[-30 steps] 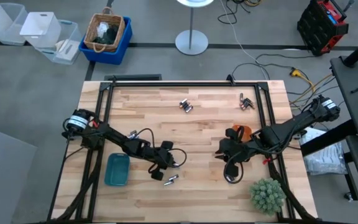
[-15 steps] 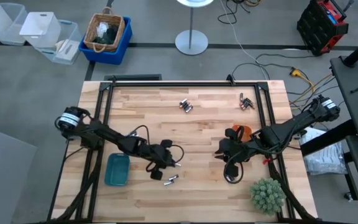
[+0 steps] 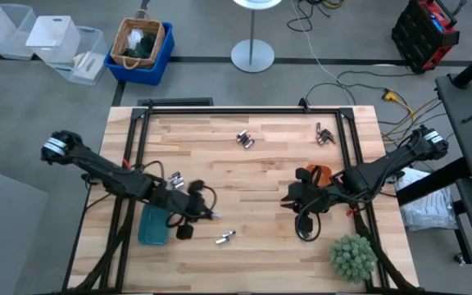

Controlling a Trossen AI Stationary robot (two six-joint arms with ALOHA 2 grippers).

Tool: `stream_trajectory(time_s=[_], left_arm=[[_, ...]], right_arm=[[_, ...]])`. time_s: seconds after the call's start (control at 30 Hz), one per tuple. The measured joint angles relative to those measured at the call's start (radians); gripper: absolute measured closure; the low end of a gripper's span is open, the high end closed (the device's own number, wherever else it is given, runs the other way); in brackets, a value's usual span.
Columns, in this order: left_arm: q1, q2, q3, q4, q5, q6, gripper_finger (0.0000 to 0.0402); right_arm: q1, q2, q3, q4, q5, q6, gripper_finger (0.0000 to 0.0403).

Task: Sort batteries
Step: Put the silver battery into the blue bin

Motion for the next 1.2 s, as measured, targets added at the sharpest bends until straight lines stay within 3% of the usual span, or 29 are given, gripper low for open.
stream_trajectory(time_s=[0.17,0.47,0.63,0.93,1.2], left_arm=[[-0.107,-0.109,0.001,-0.258,-0.118,-0.297,0.0371],[-0.391,-0.174,0.001,-0.516,-0.115,-0.618,0.0371],[-0.496,-0.179,0.001,-0.611,-0.12,-0.771,0.0371],[-0.541,-0.177,0.001,-0.762,-0.015,-1.004,0.0371],[-0.541,-0.177,0.001,-0.814,0.004,-1.043,0.037]], right_arm=[[0.0,0.0,0.0,0.004,0.021,-0.018,0.0335],[0.0,0.0,0.0,0.021,0.022,-0.044,0.0335],[0.0,0.0,0.0,0.022,0.022,-0.044,0.0335],[0.0,0.0,0.0,0.047,0.022,-0.046,0.0335],[0.0,0.0,0.0,0.056,0.022,-0.053,0.0335]])
